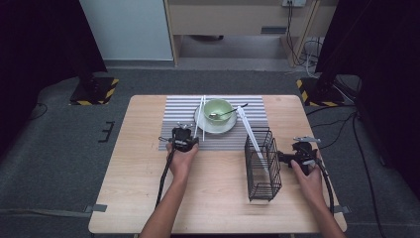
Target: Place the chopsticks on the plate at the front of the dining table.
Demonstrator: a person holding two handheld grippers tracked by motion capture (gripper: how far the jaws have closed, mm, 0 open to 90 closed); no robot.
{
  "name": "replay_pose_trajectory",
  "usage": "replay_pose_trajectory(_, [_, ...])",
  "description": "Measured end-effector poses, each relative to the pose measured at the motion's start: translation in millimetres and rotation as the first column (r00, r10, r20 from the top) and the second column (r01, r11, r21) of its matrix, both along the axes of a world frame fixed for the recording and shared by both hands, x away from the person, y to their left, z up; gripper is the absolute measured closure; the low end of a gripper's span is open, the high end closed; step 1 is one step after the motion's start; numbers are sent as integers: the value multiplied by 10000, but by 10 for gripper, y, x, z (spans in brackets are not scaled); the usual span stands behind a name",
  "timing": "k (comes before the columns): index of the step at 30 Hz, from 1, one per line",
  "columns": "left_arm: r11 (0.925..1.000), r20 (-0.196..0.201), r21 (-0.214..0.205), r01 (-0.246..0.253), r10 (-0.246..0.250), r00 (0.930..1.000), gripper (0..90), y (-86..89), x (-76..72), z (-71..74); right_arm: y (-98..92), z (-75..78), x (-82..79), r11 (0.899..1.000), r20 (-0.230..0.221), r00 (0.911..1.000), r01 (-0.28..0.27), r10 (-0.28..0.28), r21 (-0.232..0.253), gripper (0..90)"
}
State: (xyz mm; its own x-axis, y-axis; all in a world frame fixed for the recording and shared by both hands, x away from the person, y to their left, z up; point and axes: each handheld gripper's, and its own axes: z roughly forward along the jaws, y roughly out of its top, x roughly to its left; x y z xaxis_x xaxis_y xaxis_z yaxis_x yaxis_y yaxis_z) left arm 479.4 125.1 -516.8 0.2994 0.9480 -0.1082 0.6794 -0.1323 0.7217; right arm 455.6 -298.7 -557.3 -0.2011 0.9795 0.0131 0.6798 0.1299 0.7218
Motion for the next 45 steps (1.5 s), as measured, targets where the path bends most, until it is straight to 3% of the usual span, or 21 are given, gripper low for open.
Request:
replay_pose_trajectory(15, [9997, 24, -213, 146, -146, 9999, 800, -32, 20, -13, -1, 0, 0, 10000, 2, 10000, -5, 5, -3, 10])
replay_pose_trajectory(45, [9994, 132, -310, 135, -131, 9998, 810, -76, 78, -10, 0, 0, 0, 10000, 2, 10000, -6, 6, -2, 10])
